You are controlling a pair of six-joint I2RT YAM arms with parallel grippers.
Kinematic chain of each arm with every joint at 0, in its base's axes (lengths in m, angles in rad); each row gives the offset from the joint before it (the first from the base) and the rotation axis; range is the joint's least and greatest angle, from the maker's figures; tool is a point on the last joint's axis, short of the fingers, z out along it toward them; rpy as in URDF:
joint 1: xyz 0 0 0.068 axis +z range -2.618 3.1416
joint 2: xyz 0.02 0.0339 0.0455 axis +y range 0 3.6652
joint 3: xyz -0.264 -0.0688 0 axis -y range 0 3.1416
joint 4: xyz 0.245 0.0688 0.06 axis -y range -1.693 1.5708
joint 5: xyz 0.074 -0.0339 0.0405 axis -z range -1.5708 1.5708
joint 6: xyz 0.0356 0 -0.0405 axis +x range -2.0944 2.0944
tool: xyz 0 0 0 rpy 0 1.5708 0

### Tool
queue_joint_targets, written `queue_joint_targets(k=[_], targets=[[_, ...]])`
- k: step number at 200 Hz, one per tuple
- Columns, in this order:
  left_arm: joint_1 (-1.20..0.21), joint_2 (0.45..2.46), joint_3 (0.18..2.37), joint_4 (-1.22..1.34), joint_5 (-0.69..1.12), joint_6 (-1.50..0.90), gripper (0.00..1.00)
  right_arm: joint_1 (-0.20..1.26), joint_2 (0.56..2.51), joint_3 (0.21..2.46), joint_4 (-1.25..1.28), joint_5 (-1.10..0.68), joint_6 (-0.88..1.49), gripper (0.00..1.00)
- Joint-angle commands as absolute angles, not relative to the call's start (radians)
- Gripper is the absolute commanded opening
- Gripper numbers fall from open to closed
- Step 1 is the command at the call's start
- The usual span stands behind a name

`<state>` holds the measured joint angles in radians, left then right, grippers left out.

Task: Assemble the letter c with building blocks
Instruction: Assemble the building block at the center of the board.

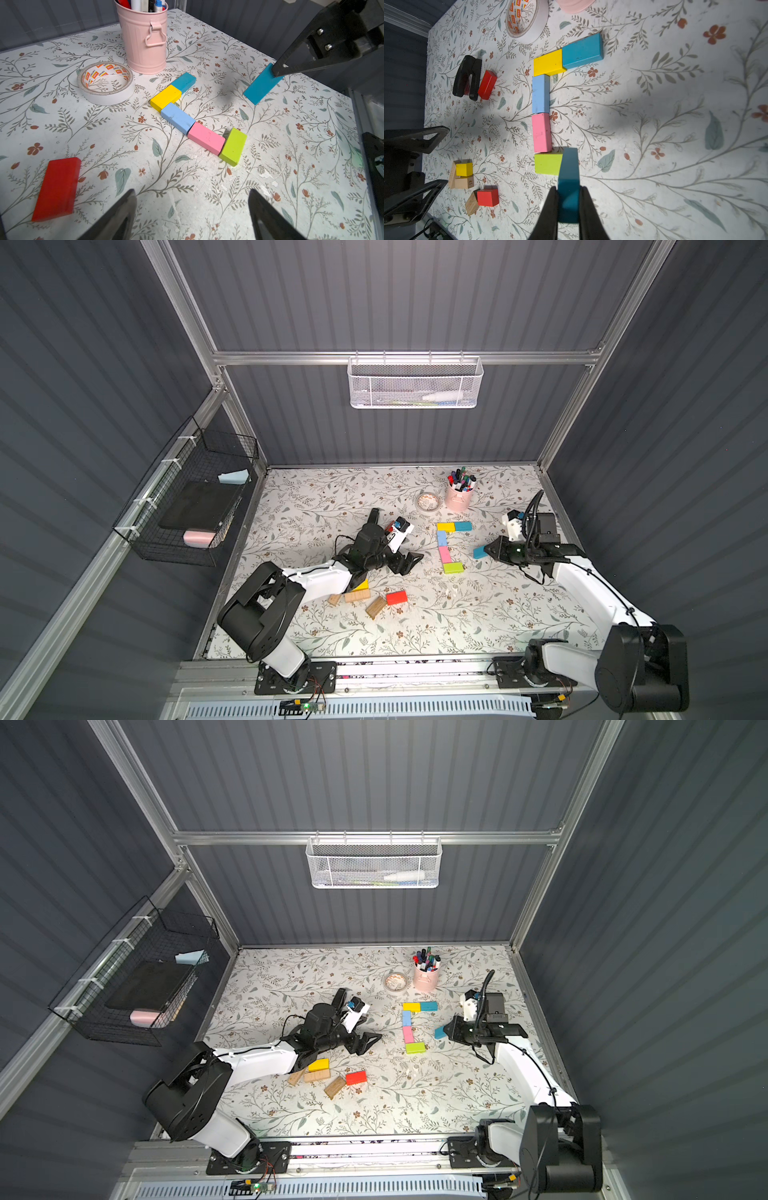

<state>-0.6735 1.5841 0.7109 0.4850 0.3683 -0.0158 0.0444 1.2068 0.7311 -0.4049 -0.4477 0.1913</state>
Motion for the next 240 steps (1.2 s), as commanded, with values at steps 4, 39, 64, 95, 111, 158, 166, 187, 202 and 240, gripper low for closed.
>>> queue_joint_targets(k=[4, 39, 64, 95, 111, 158, 166, 187, 202, 240], targets=[[-0.672, 1.601, 0.724, 0.489, 0.390, -0.031, 0.82, 0.041, 1.260, 0.741, -0.384, -0.493, 0.109, 0.03], [-0.672, 1.606, 0.732, 0.482, 0.394, -0.035, 0.82, 0.041, 1.365, 0.752, -0.377, -0.554, 0.077, 0.01], [-0.672, 1.598, 0.728, 0.479, 0.391, -0.035, 0.82, 0.041, 1.406, 0.746, -0.348, -0.578, 0.081, 0.00], [-0.672, 1.597, 0.729, 0.477, 0.394, -0.035, 0.83, 0.041, 1.429, 0.740, -0.329, -0.577, 0.086, 0.00], [-0.672, 1.595, 0.728, 0.476, 0.396, -0.037, 0.82, 0.043, 1.440, 0.742, -0.336, -0.577, 0.082, 0.00], [-0.672, 1.592, 0.729, 0.472, 0.395, -0.037, 0.83, 0.041, 1.445, 0.751, -0.356, -0.568, 0.076, 0.06], [-0.671, 1.594, 0.730, 0.473, 0.396, -0.037, 0.83, 0.042, 1.444, 0.752, -0.356, -0.562, 0.076, 0.08], [-0.671, 1.595, 0.731, 0.472, 0.395, -0.037, 0.83, 0.041, 1.445, 0.753, -0.359, -0.549, 0.078, 0.14], [-0.672, 1.597, 0.732, 0.472, 0.395, -0.037, 0.82, 0.041, 1.449, 0.756, -0.360, -0.546, 0.077, 0.16], [-0.672, 1.601, 0.733, 0.473, 0.399, -0.037, 0.82, 0.042, 1.460, 0.768, -0.362, -0.530, 0.075, 0.24]])
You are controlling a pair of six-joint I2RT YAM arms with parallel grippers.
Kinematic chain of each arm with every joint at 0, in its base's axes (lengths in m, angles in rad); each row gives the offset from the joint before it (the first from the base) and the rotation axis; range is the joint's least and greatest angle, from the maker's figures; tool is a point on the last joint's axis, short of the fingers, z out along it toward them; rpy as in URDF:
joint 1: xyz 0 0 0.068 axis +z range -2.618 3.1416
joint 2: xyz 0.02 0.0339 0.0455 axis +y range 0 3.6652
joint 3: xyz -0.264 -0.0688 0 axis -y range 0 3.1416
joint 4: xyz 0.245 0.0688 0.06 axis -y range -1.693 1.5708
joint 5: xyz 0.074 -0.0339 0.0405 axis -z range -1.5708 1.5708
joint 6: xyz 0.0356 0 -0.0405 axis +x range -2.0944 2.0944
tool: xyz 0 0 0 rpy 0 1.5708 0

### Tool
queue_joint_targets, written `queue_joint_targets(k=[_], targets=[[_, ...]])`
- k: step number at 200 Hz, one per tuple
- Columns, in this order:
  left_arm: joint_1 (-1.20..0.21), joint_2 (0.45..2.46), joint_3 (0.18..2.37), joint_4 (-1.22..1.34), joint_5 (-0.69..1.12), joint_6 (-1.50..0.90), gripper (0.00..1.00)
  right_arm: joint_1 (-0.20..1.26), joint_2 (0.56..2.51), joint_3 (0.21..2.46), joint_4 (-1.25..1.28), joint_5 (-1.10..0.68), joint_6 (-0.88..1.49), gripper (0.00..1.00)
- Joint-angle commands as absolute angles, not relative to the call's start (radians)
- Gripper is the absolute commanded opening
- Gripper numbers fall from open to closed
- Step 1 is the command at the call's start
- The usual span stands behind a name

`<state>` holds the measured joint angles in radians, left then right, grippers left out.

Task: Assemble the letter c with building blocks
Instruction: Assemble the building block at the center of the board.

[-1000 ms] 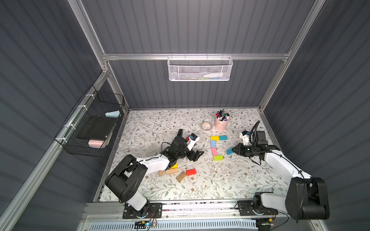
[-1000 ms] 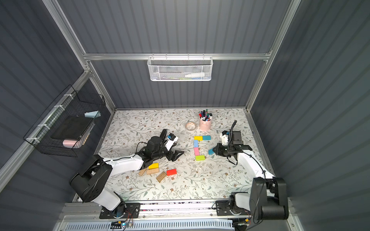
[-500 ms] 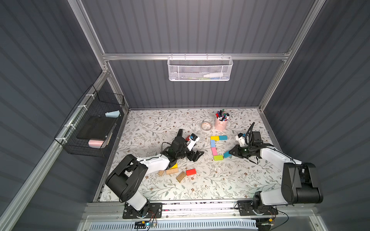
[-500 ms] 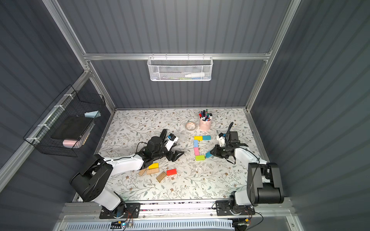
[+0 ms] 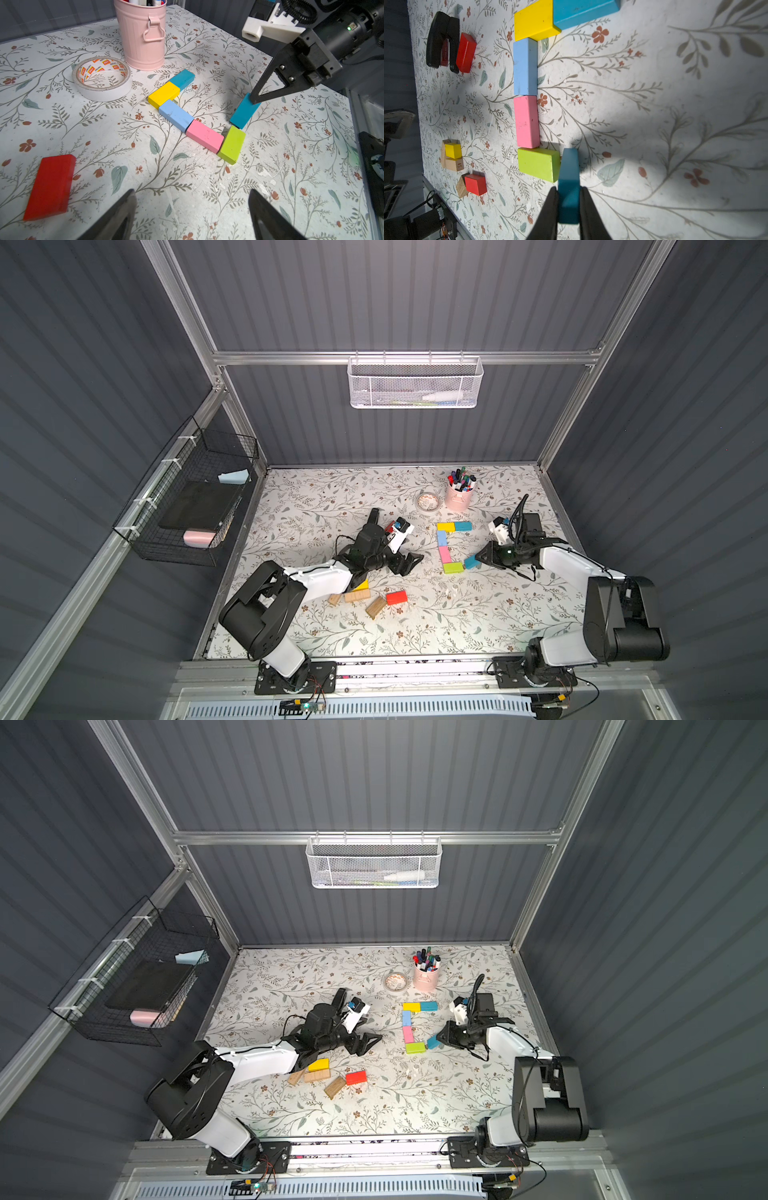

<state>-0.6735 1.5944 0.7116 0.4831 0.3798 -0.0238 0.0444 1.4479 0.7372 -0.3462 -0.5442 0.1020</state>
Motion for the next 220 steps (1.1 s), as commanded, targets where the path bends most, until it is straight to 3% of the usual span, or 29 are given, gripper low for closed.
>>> queue_joint_targets(k=[1, 50, 118, 157, 183, 220], targets=[[-0.672, 1.601, 0.733, 0.473, 0.400, -0.037, 0.83, 0.042, 1.460, 0.768, -0.362, -0.529, 0.075, 0.24], [-0.672, 1.608, 0.736, 0.472, 0.405, -0.037, 0.83, 0.041, 1.472, 0.782, -0.361, -0.514, 0.071, 0.37], [-0.672, 1.607, 0.736, 0.470, 0.406, -0.036, 0.83, 0.042, 1.486, 0.793, -0.351, -0.473, 0.090, 0.38], [-0.672, 1.617, 0.747, 0.462, 0.411, -0.037, 0.82, 0.061, 1.478, 0.801, -0.344, -0.406, 0.146, 0.30], [-0.672, 1.617, 0.749, 0.460, 0.402, -0.040, 0.82, 0.141, 1.503, 0.835, -0.349, -0.367, 0.167, 0.20], [-0.672, 1.617, 0.749, 0.451, 0.393, -0.040, 0.82, 0.217, 1.581, 0.901, -0.356, -0.321, 0.176, 0.14]])
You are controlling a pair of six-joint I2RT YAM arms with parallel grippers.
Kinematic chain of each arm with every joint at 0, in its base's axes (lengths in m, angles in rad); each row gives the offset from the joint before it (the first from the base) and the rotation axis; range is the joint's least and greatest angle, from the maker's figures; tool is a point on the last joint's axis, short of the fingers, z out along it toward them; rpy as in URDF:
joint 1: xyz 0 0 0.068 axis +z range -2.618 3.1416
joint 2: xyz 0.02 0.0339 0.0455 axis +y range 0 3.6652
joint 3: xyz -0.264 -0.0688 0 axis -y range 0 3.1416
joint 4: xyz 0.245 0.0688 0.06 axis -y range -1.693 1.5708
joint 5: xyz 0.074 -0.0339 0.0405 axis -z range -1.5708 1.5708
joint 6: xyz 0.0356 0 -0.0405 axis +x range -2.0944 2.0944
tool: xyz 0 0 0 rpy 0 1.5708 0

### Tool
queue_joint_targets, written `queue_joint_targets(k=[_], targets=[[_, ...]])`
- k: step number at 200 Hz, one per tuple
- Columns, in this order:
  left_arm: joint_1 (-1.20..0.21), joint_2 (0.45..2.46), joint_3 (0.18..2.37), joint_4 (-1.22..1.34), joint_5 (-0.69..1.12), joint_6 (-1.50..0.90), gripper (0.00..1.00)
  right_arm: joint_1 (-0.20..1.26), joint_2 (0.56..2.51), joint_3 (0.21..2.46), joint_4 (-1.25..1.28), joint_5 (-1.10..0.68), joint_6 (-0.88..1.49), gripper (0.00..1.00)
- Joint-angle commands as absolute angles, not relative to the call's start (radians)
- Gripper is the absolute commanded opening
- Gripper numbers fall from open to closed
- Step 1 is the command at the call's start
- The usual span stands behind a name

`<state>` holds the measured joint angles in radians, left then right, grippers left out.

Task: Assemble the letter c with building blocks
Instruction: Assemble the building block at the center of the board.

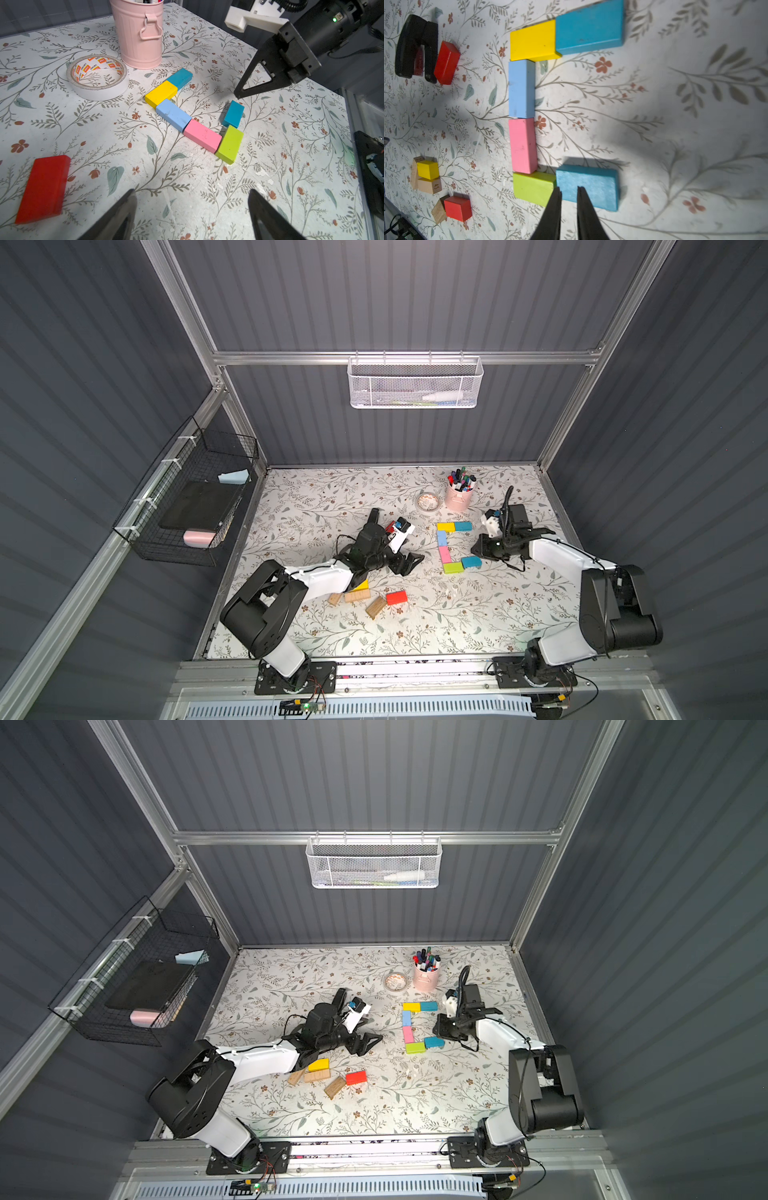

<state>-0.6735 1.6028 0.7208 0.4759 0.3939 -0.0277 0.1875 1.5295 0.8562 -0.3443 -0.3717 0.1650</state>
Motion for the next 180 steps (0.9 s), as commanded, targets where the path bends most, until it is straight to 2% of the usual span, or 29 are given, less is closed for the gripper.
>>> queue_joint_targets(k=[1, 43, 180], targets=[[-0.672, 1.617, 0.750, 0.451, 0.394, -0.040, 0.82, 0.218, 1.583, 0.904, -0.356, -0.319, 0.176, 0.14], [-0.672, 1.612, 0.746, 0.449, 0.393, -0.040, 0.82, 0.248, 1.639, 0.949, -0.369, -0.250, 0.189, 0.00], [-0.672, 1.605, 0.748, 0.439, 0.396, -0.037, 0.82, 0.274, 1.694, 0.953, -0.422, -0.215, 0.189, 0.00]])
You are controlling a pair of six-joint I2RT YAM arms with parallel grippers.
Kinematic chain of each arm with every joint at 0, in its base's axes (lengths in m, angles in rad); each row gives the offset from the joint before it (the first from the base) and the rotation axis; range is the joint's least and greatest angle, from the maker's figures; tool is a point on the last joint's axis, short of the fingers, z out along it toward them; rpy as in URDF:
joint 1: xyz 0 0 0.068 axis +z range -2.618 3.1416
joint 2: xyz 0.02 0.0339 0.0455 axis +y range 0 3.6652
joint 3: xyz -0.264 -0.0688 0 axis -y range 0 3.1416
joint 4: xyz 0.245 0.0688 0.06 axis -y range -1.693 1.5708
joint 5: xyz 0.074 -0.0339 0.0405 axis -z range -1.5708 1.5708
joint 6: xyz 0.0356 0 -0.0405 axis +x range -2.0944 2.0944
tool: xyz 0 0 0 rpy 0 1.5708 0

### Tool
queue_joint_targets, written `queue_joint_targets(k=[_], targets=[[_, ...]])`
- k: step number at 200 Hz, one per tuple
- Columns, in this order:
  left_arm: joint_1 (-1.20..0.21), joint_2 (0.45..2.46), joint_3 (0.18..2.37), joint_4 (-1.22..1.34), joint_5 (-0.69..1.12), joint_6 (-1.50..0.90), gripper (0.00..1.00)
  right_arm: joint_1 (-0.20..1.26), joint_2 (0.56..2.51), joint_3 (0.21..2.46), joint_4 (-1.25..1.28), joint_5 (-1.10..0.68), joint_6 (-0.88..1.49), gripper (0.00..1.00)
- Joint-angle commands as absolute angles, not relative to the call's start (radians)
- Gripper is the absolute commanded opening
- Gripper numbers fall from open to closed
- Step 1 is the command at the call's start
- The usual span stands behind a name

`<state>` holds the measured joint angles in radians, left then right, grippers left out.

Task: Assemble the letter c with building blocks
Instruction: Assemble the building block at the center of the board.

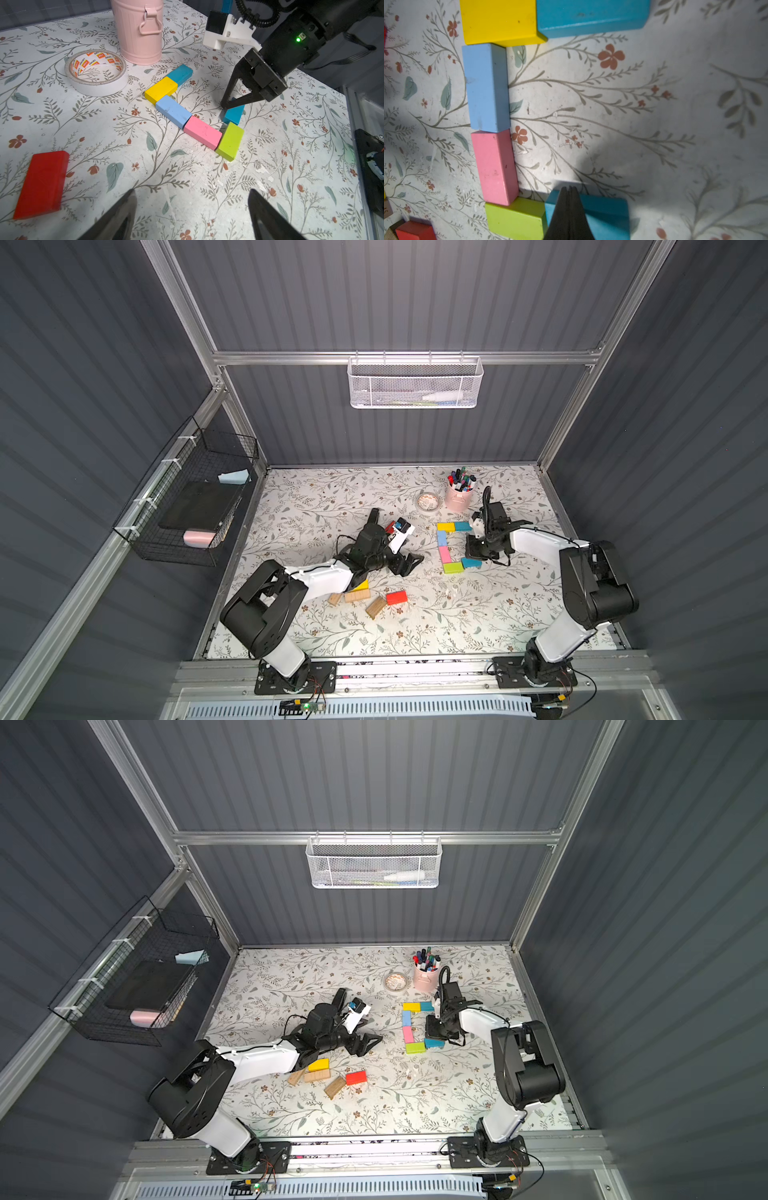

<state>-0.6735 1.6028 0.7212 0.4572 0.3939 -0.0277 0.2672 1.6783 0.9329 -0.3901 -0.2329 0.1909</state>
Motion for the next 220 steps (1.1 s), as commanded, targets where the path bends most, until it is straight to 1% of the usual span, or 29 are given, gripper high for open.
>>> queue_joint_targets(k=[1, 85, 150, 176, 220], targets=[[-0.672, 1.605, 0.748, 0.439, 0.396, -0.038, 0.82, 0.274, 1.694, 0.953, -0.422, -0.215, 0.189, 0.00], [-0.672, 1.608, 0.752, 0.439, 0.397, -0.036, 0.82, 0.279, 1.702, 0.962, -0.441, -0.213, 0.189, 0.00], [-0.672, 1.609, 0.749, 0.440, 0.398, -0.036, 0.82, 0.273, 1.630, 0.966, -0.435, -0.063, 0.224, 0.00], [-0.671, 1.606, 0.749, 0.440, 0.398, -0.037, 0.82, 0.266, 1.637, 0.973, -0.469, 0.008, 0.234, 0.00], [-0.671, 1.606, 0.749, 0.440, 0.400, -0.035, 0.82, 0.260, 1.659, 0.971, -0.486, 0.066, 0.242, 0.00]])
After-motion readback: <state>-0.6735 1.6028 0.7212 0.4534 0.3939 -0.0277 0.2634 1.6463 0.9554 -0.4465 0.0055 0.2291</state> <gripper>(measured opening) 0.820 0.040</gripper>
